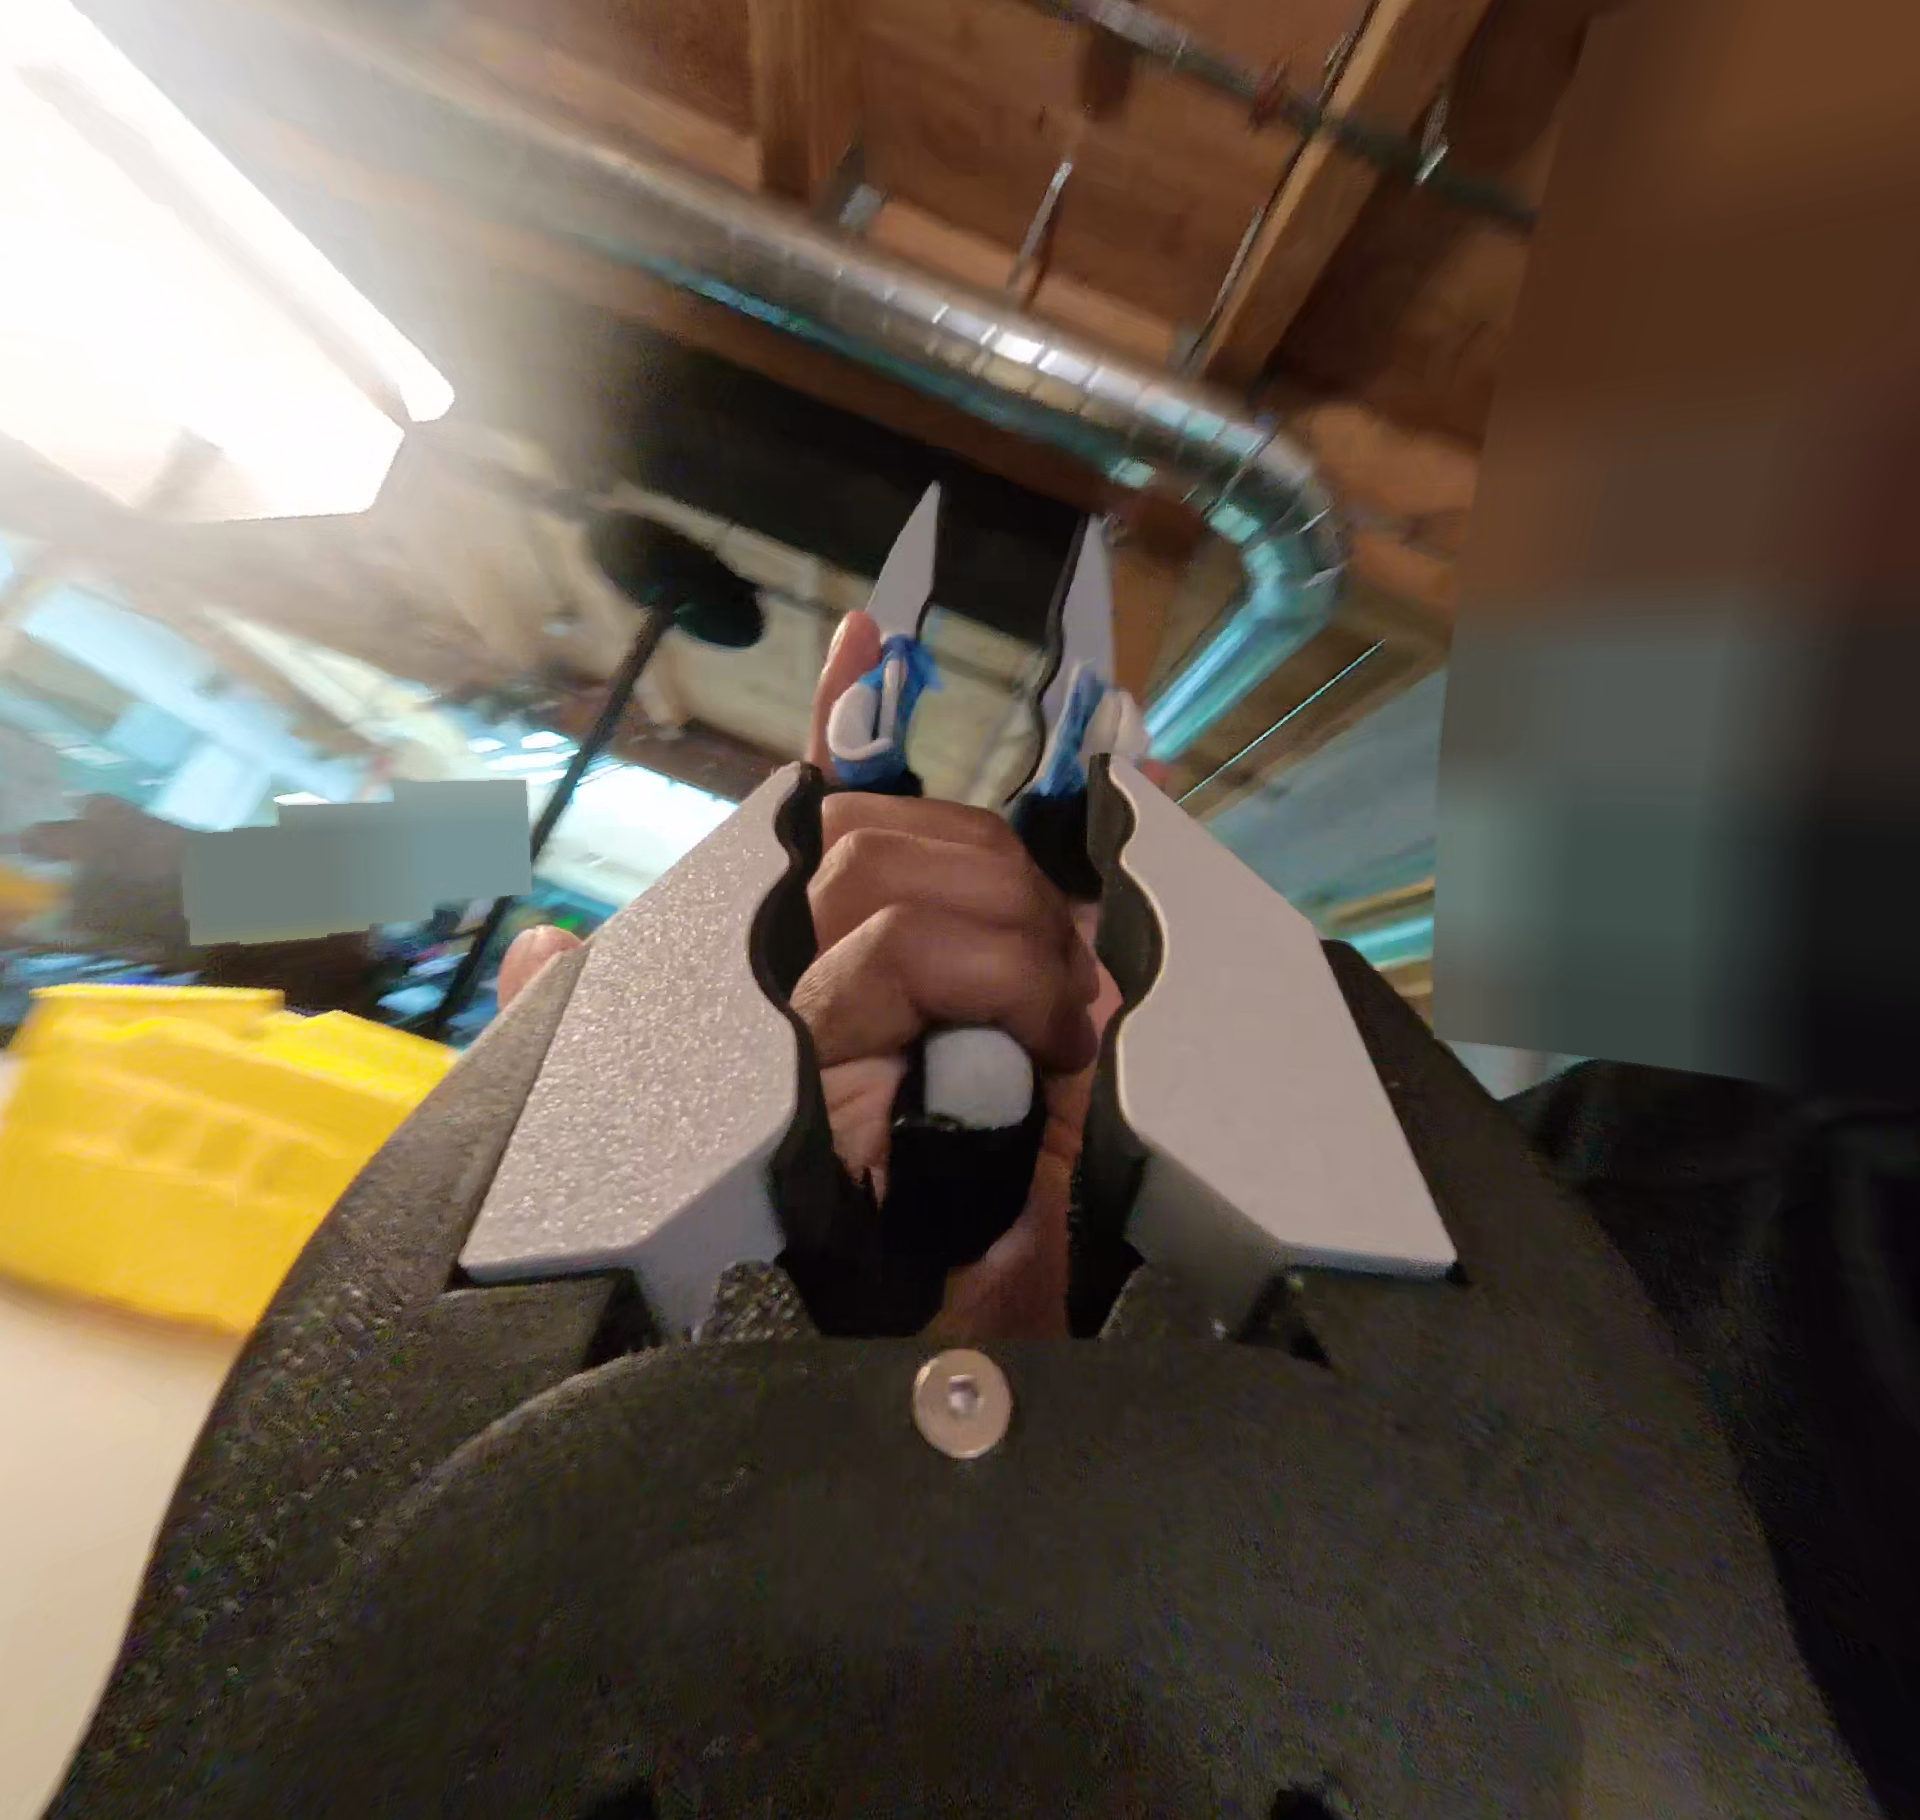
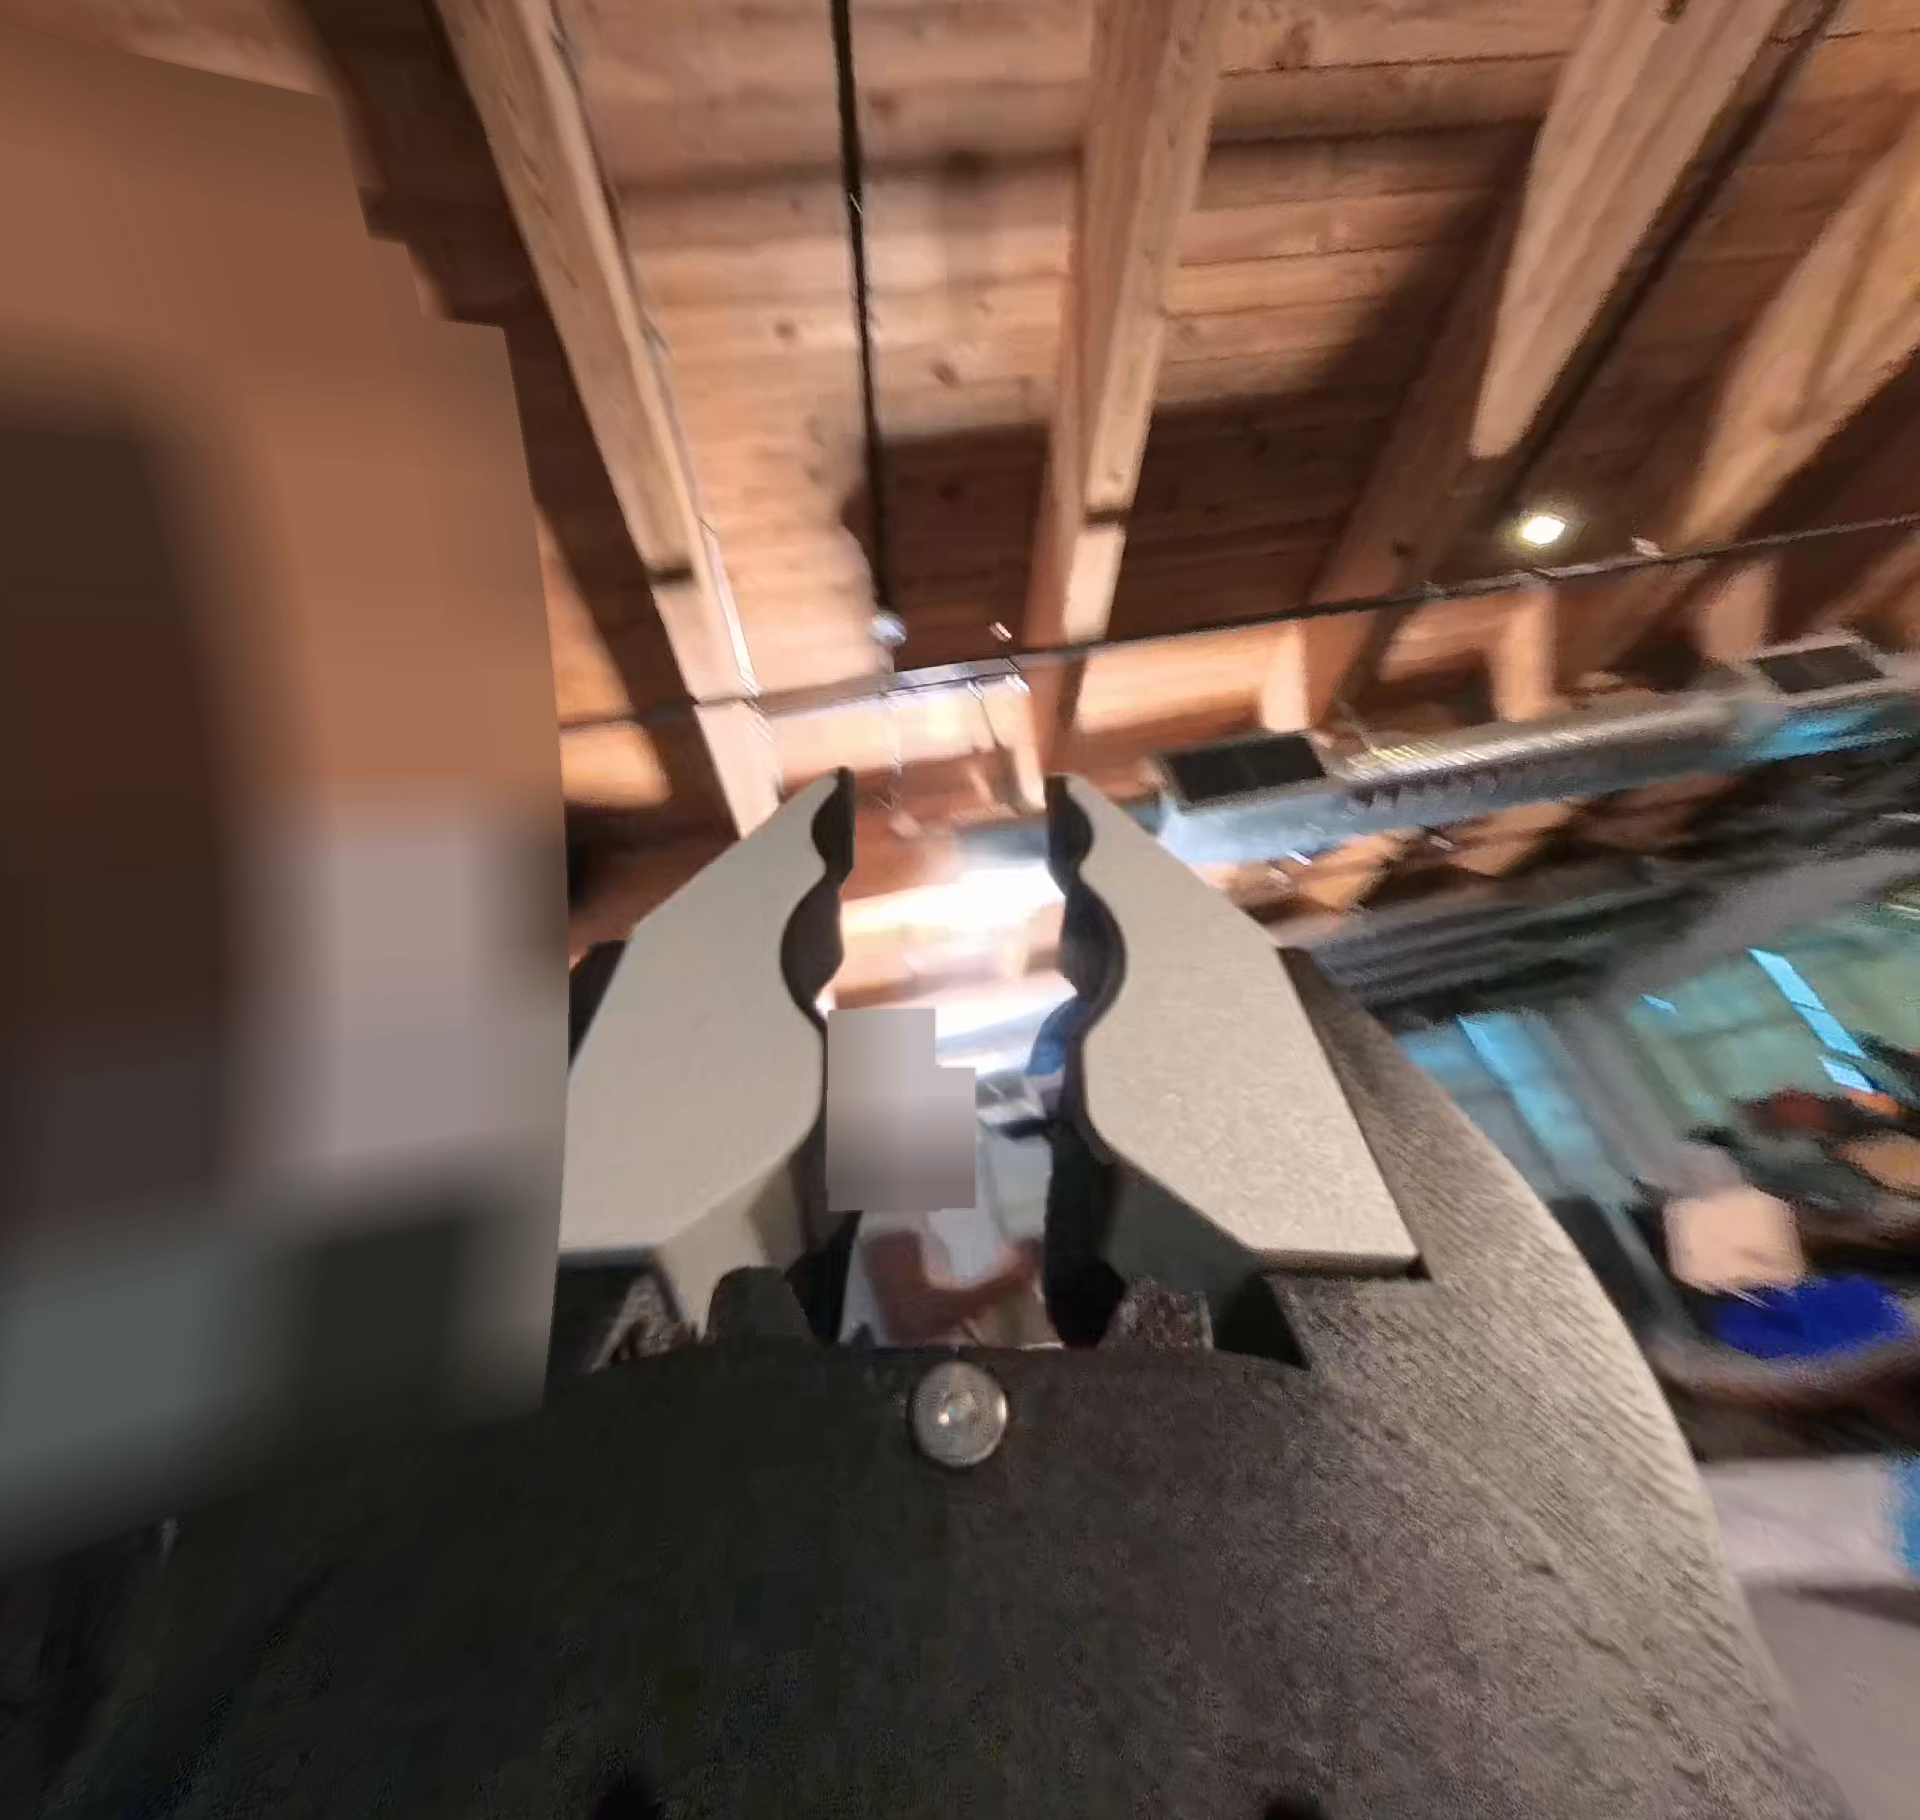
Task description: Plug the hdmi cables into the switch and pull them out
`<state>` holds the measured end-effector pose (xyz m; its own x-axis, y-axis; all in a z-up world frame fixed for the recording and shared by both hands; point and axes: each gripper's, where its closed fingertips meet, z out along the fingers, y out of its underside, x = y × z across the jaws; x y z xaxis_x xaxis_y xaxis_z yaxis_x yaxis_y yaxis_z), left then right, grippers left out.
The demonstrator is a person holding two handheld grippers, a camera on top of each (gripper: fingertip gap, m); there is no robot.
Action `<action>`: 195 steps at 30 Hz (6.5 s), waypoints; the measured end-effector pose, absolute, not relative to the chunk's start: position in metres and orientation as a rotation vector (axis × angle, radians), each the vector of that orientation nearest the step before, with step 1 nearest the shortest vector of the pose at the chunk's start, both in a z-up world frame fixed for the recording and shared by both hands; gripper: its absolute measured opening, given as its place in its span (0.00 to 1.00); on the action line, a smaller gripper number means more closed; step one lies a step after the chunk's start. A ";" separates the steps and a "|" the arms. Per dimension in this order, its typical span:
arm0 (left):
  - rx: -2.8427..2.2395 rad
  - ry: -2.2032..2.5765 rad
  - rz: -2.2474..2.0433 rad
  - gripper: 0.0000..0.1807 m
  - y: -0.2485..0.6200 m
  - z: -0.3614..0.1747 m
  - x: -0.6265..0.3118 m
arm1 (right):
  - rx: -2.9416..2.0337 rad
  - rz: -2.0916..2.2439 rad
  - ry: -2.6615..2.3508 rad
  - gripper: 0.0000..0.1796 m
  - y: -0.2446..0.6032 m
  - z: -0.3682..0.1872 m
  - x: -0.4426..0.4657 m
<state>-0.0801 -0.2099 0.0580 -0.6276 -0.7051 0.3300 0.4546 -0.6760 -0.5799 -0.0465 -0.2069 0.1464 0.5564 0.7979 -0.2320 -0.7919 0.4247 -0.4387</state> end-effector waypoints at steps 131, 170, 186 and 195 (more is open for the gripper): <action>-1.752 1.810 -1.608 0.11 -0.040 -0.059 -0.066 | -1.701 -0.162 -1.202 0.28 -0.080 -0.057 -0.027; -2.149 1.016 -2.038 0.21 -0.052 -0.110 -0.029 | -1.750 -0.229 -1.007 0.04 -0.070 -0.125 -0.014; -1.792 1.013 -1.910 0.11 -0.045 -0.094 -0.024 | -1.696 -0.297 -1.048 0.05 -0.059 -0.120 -0.004; -1.749 1.030 -1.974 0.11 -0.047 -0.088 -0.025 | -1.644 -0.356 -1.122 0.04 -0.064 -0.116 -0.007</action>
<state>-0.0250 -0.0472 -0.0882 -0.2071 -0.6515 0.7298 -0.2256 -0.6941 -0.6837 -0.0067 -0.0641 -0.1157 0.5131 0.4893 0.7052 0.8065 0.0063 -0.5912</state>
